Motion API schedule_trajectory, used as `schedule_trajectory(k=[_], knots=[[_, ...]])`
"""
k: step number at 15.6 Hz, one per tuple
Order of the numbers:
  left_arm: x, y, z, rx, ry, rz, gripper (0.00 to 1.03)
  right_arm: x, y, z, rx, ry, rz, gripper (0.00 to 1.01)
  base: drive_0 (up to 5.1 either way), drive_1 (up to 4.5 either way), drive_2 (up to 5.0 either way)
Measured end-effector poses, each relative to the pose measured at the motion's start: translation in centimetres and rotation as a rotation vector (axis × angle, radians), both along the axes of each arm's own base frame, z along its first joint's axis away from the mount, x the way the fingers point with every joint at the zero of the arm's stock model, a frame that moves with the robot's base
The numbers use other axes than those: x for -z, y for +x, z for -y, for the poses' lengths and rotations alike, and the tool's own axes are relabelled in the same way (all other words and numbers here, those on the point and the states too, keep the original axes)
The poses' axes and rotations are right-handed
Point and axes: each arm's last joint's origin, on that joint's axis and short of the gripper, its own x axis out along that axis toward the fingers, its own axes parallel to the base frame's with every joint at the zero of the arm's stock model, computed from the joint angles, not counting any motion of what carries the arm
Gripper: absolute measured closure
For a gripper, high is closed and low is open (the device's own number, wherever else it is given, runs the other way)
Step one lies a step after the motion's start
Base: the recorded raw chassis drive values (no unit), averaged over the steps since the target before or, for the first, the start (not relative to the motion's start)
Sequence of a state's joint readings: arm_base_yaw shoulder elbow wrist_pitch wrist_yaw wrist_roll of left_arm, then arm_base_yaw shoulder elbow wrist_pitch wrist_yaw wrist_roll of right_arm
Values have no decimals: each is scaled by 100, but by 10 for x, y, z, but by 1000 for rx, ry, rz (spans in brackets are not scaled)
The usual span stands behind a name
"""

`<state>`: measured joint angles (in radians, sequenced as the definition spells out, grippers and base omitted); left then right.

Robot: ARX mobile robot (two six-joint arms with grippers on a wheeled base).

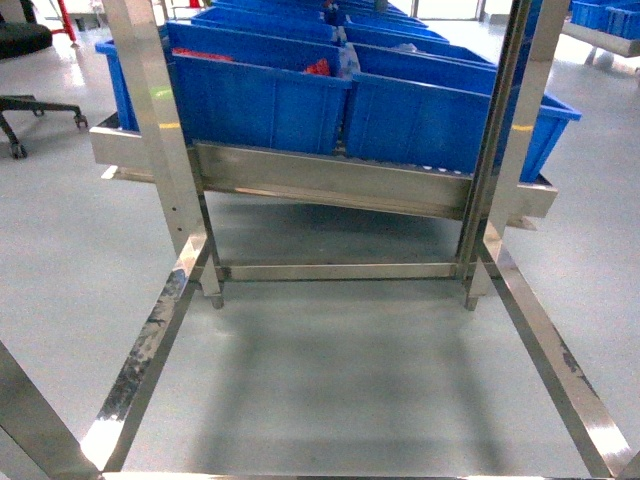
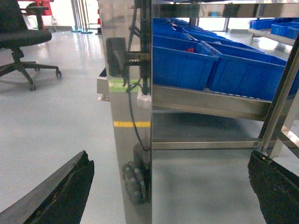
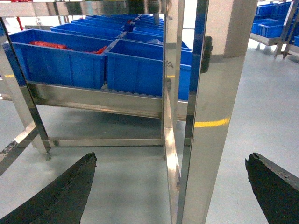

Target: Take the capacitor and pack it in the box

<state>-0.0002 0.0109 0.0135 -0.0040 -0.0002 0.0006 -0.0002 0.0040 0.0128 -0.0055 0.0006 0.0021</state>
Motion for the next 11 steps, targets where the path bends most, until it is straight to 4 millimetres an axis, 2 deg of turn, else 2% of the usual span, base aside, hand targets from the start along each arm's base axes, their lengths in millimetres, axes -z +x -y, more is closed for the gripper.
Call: schedule_trajectory(k=[11], knots=[[0, 0, 0, 0, 0, 0, 5, 0, 0, 0, 0, 0, 0, 3, 0, 0, 0]])
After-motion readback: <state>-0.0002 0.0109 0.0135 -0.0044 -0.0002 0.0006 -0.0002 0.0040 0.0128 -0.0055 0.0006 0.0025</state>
